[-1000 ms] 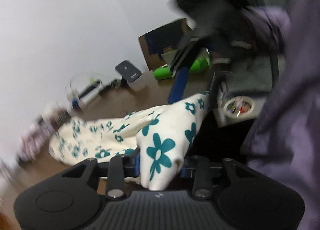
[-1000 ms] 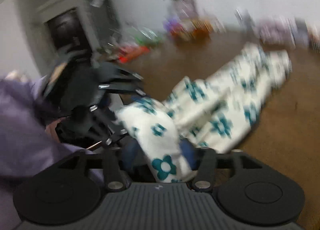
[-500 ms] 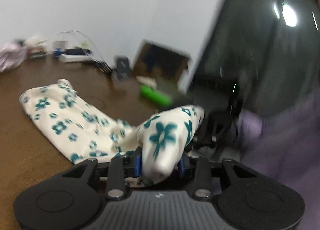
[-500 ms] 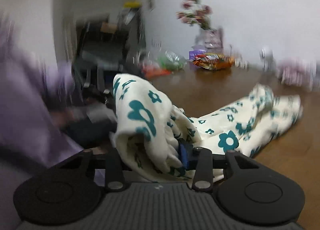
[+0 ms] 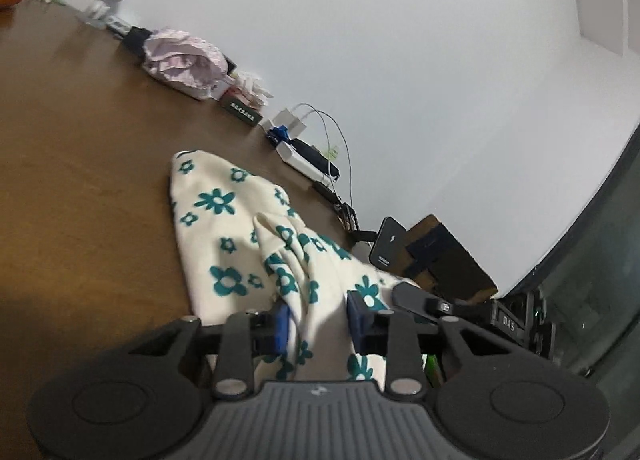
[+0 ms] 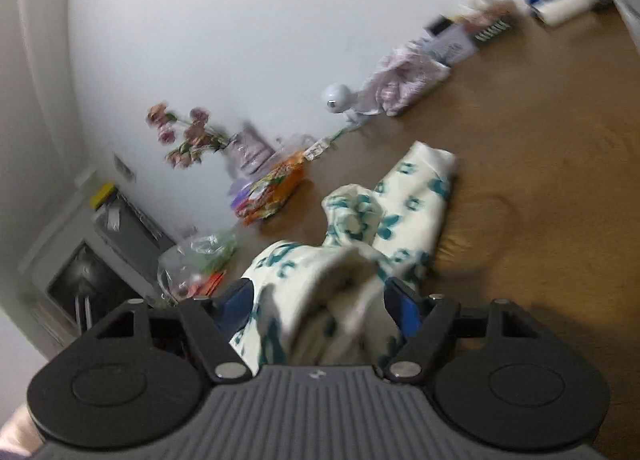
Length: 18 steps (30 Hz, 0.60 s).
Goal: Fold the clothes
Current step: 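Press the folded bundle down with both grippers and release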
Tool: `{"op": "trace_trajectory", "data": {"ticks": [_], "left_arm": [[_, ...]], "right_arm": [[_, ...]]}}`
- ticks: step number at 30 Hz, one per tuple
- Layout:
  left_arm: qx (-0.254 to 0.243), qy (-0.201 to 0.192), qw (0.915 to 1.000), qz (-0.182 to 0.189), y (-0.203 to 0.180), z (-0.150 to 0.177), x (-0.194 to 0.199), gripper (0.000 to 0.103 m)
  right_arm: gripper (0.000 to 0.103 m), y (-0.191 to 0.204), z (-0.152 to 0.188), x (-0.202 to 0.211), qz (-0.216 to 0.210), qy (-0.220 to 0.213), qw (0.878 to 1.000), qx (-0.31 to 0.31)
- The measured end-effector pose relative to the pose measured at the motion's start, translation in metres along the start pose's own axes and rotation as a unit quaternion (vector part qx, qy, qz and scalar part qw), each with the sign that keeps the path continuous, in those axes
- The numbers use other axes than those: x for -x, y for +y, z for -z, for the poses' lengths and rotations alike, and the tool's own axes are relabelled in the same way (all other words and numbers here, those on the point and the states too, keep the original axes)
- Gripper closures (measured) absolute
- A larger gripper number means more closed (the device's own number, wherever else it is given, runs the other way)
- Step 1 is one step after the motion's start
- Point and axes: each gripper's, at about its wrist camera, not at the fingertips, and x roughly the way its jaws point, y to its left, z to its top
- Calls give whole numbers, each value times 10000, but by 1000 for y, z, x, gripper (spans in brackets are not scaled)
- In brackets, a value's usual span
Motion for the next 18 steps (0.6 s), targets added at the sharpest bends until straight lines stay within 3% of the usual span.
{"op": "trace_trajectory", "data": {"ticks": [1, 2, 3, 4, 6, 8, 9, 11, 14, 18], "left_arm": [[-44, -7, 10000, 72, -2, 1, 3, 72], [-90, -13, 9999, 147, -3, 2, 5, 66], [-137, -19, 9997, 221, -5, 3, 7, 54], [-146, -75, 9995, 252, -6, 3, 10, 48], [-100, -171, 9995, 236, -7, 5, 14, 49], [14, -248, 9996, 138, -7, 8, 17, 57], [48, -240, 9997, -52, -8, 10, 19, 72], [119, -202, 9989, -409, -7, 14, 16, 77], [-186, -222, 9957, -875, -16, 25, 11, 79], [-278, -235, 9949, -942, -24, 25, 10, 75]], "right_arm": [[63, -3, 2, 1, -230, 49, 9997, -98], [73, -1, 1, 2, -303, 68, 9995, -61], [74, 1, 1, 2, -377, 87, 9992, -23], [77, 3, 1, 3, -450, 107, 9989, 18], [77, 15, -5, -7, -627, 253, 9974, 237], [77, 23, -11, -16, -893, 431, 9946, 293], [77, 25, -13, -20, -846, 432, 9950, 312], [77, 25, -14, -32, -262, 595, 9974, 294], [77, 24, -2, -45, 118, 822, 9962, 271], [77, 39, 8, -39, 501, 636, 9953, 528]]}}
